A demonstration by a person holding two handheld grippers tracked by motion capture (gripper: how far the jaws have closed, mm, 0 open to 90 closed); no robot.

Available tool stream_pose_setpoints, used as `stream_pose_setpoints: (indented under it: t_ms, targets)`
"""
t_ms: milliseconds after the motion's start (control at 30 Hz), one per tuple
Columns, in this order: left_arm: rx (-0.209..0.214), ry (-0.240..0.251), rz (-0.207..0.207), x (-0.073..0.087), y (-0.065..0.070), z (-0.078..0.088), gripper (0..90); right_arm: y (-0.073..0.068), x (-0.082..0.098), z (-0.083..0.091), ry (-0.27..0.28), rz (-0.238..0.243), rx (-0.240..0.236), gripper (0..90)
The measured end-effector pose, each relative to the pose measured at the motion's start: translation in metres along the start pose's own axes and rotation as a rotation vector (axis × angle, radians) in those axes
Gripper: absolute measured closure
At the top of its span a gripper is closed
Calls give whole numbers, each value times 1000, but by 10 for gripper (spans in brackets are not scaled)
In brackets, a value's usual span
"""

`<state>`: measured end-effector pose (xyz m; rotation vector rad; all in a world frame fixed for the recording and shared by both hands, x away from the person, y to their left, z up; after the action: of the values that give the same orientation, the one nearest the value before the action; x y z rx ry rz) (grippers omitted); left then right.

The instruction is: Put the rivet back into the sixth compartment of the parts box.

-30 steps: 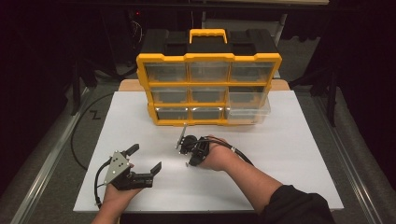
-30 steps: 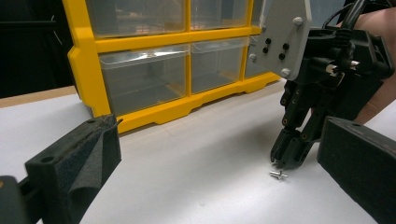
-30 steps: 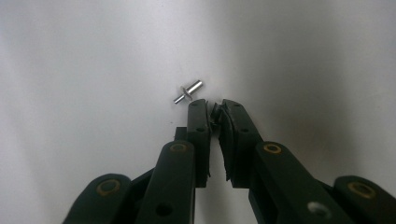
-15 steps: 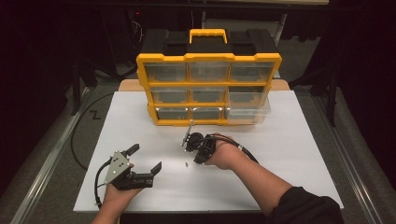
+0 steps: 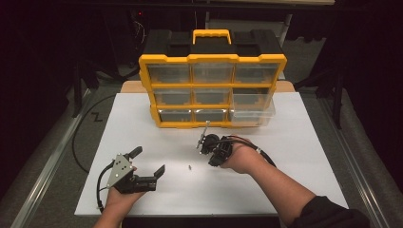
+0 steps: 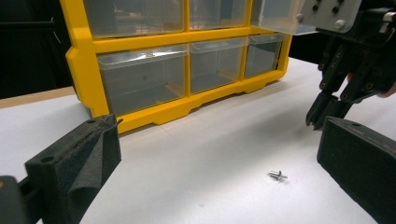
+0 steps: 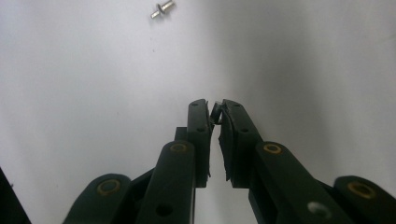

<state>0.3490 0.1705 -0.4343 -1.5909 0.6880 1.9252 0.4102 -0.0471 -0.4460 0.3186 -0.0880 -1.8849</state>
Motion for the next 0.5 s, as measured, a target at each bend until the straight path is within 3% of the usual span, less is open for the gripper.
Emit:
stream_pose_setpoints:
  t_ms: [500]
  targets:
    - [1,-3,-1,1,1,-1,4,11,34,16,-23,-36,18,846]
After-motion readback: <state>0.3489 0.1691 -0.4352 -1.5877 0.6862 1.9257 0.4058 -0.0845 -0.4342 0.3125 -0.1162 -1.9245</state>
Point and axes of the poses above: each handheld gripper's, and its own axes: z roughly backward along the jaws, x roughly out of its underside, y roughly to its right, the point moved 8 cm from there along -z, roughly forward along the jaws, and after that the axes turned 9 degrees about x, right-handed, at the moved point
